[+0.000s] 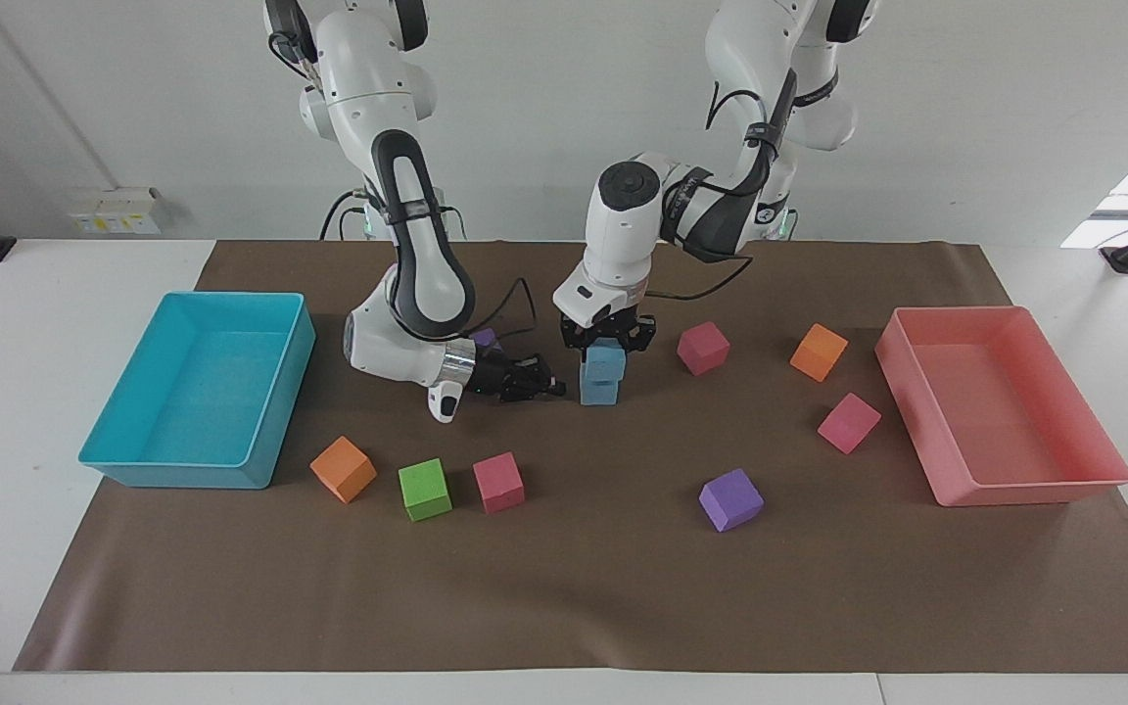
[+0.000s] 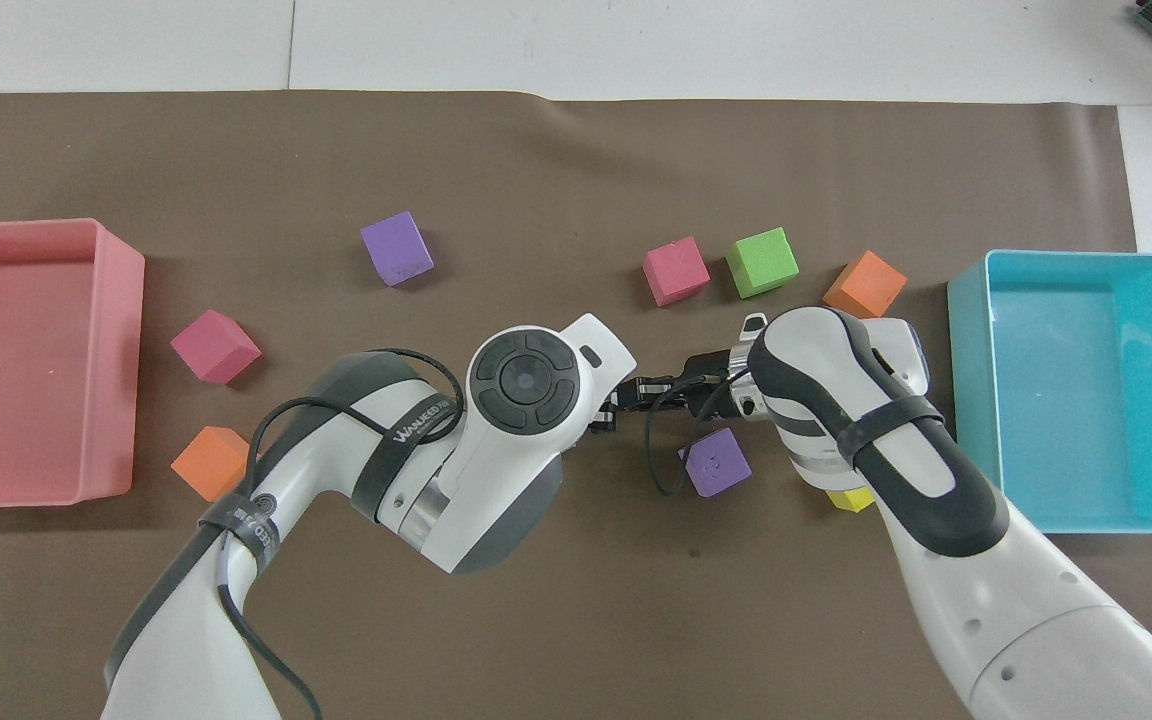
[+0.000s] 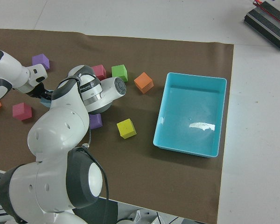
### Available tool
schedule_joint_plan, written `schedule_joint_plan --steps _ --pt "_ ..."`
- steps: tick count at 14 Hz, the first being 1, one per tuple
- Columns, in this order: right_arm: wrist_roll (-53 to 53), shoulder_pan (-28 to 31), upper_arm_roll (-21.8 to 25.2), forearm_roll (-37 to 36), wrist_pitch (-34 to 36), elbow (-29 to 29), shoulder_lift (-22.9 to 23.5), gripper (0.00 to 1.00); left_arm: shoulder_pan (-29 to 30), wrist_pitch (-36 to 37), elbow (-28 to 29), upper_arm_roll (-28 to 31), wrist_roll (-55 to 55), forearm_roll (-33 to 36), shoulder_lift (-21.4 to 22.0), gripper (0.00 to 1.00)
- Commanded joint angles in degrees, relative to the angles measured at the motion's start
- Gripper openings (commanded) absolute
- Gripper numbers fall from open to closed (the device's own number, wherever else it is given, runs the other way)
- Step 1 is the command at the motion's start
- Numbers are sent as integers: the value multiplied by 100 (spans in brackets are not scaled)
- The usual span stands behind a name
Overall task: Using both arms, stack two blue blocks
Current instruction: 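Lower the blue cube onto the center cube and open the left gripper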
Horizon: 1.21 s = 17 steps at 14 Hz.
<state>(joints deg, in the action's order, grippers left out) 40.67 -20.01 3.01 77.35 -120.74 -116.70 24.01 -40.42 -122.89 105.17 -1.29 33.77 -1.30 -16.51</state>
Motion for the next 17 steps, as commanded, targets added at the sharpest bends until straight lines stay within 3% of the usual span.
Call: schedule_joint_plan --steps 1,17 --pt "249 23 -2 192 77 -37 7 0 -116 -174 100 102 59 -63 17 59" --pt "249 23 -2 192 68 -28 7 0 -72 -288 214 102 -28 -63 34 60"
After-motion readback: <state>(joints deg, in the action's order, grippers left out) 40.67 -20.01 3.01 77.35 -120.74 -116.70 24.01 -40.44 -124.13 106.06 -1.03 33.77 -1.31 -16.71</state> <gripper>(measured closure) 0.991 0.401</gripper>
